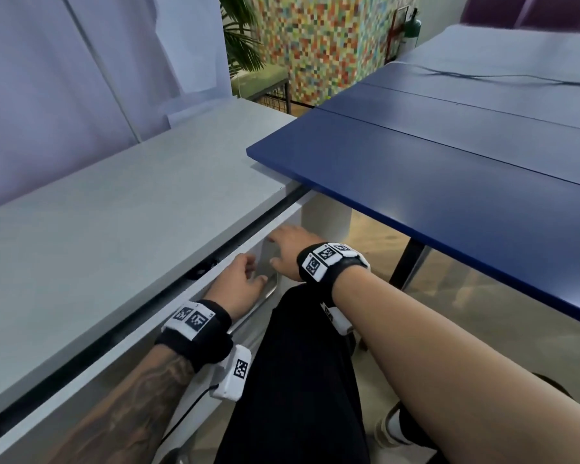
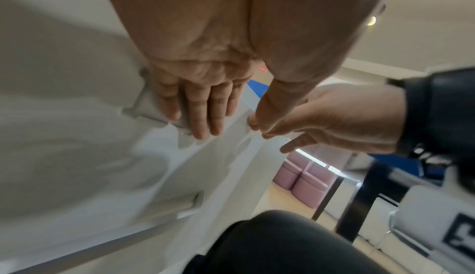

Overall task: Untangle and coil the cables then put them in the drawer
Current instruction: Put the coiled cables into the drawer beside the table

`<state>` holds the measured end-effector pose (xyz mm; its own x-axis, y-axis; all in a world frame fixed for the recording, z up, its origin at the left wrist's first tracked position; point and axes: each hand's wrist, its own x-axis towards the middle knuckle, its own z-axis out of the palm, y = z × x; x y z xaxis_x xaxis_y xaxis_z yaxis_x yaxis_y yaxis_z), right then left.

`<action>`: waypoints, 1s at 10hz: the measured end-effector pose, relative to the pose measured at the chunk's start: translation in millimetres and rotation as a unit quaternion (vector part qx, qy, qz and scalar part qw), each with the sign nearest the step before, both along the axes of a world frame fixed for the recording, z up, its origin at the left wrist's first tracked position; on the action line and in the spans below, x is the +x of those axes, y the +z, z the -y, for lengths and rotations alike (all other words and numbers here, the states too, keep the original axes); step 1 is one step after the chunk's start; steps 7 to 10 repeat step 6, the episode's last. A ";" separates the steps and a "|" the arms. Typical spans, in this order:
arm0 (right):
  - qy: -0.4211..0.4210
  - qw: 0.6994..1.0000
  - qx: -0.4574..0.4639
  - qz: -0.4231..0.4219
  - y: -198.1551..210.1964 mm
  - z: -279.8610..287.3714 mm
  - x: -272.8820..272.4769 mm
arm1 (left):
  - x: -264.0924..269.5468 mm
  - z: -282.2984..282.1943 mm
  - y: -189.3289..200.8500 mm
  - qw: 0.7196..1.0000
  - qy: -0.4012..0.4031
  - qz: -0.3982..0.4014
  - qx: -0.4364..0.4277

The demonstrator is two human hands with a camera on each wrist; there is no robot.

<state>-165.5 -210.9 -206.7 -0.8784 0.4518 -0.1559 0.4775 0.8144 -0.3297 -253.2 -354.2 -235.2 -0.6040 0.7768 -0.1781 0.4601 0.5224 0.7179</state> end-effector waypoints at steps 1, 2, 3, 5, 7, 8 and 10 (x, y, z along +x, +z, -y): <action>0.013 1.000 -0.010 0.002 -1.6 4.6 -16.9 | -17.8 -0.7 -2.1 0.999 0.011 -0.047 -0.002; 0.023 0.999 -0.024 -0.004 2.3 10.8 -23.1 | -27.6 -2.6 -0.3 0.997 0.026 -0.069 -0.002; 0.023 1.000 -0.014 -0.017 11.2 12.9 -10.6 | -28.9 -5.4 1.6 0.995 0.001 -0.093 -0.041; -0.037 0.998 0.023 -0.040 53.7 -6.3 62.8 | 7.9 -53.3 54.5 0.988 -0.092 -0.126 -0.007; -0.096 0.993 0.054 -0.048 90.9 -27.9 116.8 | 40.6 -98.7 102.2 0.968 -0.165 -0.183 0.051; -0.096 0.993 0.054 -0.048 90.9 -27.9 116.8 | 40.6 -98.7 102.2 0.968 -0.165 -0.183 0.051; -0.096 0.993 0.054 -0.048 90.9 -27.9 116.8 | 40.6 -98.7 102.2 0.968 -0.165 -0.183 0.051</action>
